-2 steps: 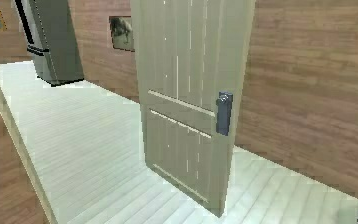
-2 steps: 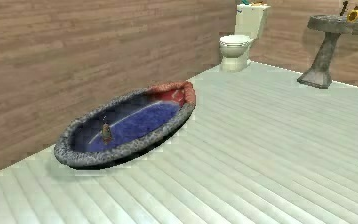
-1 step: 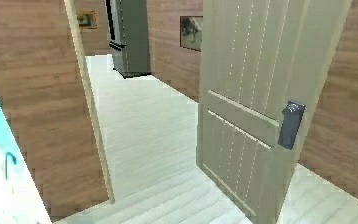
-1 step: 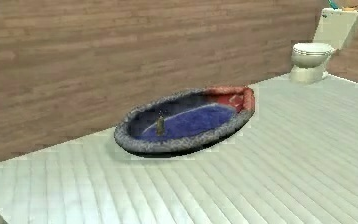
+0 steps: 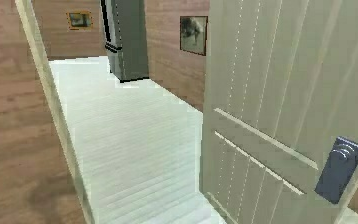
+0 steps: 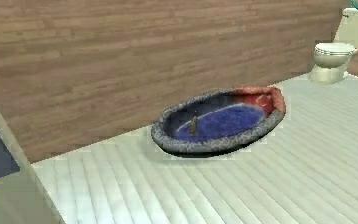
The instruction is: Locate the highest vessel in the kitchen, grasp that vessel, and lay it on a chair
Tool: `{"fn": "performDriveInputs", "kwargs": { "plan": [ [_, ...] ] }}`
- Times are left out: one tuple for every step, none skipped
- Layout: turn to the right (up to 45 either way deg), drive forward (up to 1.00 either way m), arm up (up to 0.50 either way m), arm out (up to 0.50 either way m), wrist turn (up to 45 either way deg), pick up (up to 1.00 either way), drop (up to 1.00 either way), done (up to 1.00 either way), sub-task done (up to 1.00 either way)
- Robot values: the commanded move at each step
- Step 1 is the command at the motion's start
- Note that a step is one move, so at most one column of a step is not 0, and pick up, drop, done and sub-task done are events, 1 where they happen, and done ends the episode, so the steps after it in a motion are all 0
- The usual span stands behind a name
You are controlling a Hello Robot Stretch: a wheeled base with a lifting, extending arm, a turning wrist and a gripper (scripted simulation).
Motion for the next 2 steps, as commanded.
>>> {"fn": "performDriveInputs", "kwargs": {
  "plan": [
    [0.0, 1.0, 0.0, 0.0, 0.0, 0.0, 0.0, 0.0, 0.0],
    [-27.0, 0.0, 0.0, 0.0, 0.0, 0.0, 0.0, 0.0, 0.0]
  ]
}}
